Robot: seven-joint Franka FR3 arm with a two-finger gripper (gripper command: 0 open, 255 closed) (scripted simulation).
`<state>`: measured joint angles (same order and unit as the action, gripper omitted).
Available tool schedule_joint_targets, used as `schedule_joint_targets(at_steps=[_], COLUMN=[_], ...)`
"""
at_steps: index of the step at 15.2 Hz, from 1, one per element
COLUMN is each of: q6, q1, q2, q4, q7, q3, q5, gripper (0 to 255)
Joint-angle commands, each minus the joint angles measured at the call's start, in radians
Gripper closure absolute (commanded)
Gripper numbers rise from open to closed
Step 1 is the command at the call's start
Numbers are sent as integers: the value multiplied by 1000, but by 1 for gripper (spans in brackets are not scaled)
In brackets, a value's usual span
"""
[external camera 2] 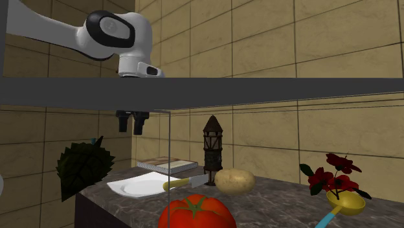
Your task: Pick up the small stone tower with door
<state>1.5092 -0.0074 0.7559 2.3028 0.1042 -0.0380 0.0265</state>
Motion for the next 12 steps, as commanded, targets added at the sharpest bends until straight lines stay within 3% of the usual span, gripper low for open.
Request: schedule_joint_targets(at_steps=[1,12], q6=[0,314], q1=[0,38], q2=[0,-275], q4=[0,-168], q7=[0,119], q3=[0,-36], q5=[0,11], gripper=[0,0])
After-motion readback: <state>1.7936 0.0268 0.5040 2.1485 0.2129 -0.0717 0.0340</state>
